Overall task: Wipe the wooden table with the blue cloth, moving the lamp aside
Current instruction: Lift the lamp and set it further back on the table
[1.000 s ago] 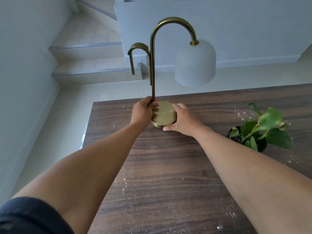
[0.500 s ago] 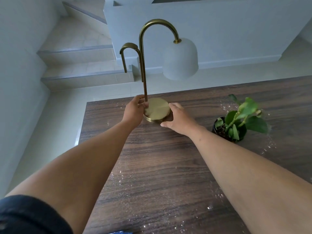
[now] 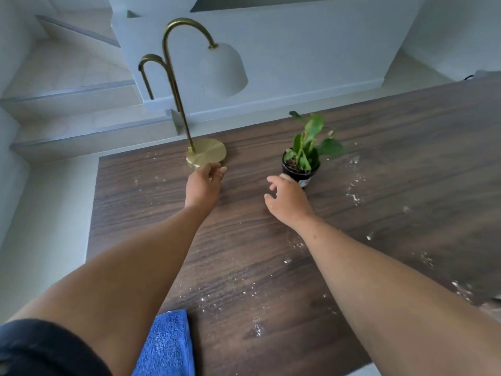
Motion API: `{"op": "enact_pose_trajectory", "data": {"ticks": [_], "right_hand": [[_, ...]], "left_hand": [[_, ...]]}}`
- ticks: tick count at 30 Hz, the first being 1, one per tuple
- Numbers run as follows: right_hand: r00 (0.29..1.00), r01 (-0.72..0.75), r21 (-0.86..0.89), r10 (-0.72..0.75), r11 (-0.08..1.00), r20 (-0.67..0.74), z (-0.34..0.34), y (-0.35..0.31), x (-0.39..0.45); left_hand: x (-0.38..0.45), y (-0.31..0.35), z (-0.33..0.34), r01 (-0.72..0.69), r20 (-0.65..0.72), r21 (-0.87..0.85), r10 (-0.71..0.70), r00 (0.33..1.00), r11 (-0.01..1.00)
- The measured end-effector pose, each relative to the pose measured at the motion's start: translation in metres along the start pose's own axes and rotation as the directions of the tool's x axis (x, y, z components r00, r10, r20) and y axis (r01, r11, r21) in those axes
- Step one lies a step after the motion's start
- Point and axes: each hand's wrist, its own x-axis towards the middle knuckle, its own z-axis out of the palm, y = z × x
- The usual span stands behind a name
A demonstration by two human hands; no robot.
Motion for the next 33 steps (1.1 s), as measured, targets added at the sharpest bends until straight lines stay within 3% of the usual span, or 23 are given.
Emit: {"op": "enact_pose_trajectory", "data": {"ticks": [7,10,13,21,33], "right_hand": [[0.974,-0.198,0.063,0.204,0.978,-0.098,-0.034,0.058,-0.028],[0.942,-0.281,0.217,0.312,0.935,-0.125,-0.044,0.070,-0.021],[0.927,-0.314,0.405,0.369,0.859,-0.062,-0.052,0.072,-0.006],[0.962,-0.165,0.560,0.258,0.812,-0.091,-0.047,0.065,0.037],[0.996,-0.090,0.475,0.086,0.875,0.030,-0.029,0.038,0.174]], "left_hand": [[-0.009,0.050,0.068,-0.051,0.234,0.012,0.047,0.971,0.999],[-0.010,0.059,0.086,-0.038,0.337,0.027,0.027,0.941,0.999],[-0.008,0.061,0.094,-0.028,0.340,-0.006,0.029,0.940,1.000],[0.017,0.065,0.100,0.096,0.328,-0.270,-0.002,0.945,0.958],[0.119,0.051,0.086,0.175,0.190,-0.260,-0.127,0.973,0.950]]}}
